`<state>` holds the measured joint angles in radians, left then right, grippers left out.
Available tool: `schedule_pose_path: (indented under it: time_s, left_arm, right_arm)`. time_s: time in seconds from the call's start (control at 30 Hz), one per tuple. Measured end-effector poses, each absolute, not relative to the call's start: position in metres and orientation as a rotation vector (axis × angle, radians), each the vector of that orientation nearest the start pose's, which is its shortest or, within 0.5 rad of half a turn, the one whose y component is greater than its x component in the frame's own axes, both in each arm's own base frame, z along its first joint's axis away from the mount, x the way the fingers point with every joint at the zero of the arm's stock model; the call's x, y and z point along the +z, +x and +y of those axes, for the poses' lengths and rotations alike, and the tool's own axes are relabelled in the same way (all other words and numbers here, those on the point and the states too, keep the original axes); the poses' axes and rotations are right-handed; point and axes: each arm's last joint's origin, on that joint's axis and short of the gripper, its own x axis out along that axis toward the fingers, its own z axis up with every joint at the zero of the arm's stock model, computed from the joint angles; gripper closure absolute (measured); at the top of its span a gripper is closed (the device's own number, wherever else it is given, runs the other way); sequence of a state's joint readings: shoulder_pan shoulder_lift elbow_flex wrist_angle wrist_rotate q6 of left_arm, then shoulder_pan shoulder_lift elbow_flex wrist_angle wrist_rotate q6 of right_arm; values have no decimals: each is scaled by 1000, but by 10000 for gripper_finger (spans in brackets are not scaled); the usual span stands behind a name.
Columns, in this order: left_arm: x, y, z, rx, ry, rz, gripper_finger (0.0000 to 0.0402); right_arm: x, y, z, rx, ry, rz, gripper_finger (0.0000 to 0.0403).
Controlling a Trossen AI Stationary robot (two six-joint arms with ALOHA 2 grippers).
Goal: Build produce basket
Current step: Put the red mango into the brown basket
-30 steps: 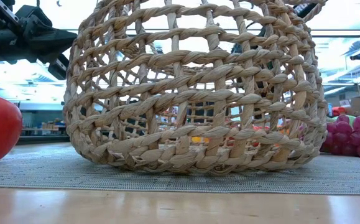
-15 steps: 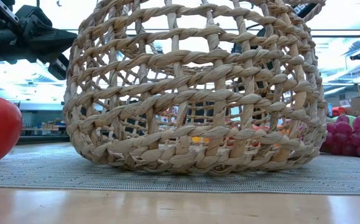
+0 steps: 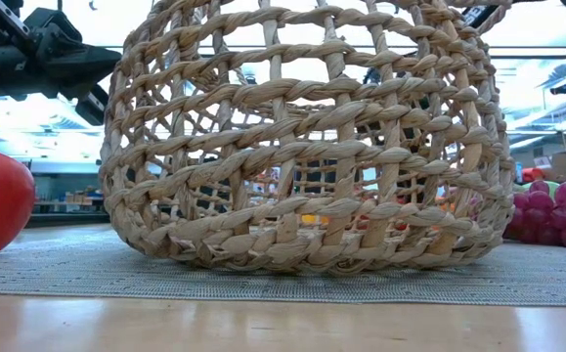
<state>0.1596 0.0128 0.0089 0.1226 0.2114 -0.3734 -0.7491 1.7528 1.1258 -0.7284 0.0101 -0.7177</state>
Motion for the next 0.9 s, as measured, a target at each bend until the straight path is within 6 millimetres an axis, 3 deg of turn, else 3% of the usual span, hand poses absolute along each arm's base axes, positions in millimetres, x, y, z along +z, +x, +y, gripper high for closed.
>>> schedule_pose_path:
  time_s: [0.2,0.53,0.9]
  left_arm:
    - [177,96,9,-72,-351,-105,367]
    - [177,96,9,-72,-351,-104,374]
    - [177,96,9,-72,-351,-105,367]
  right_arm:
    - [164,236,-222,-164,-106,1472,59]
    - [164,238,-219,-175,-123,1501,151]
    - [180,236,-212,-225,-185,1518,141]
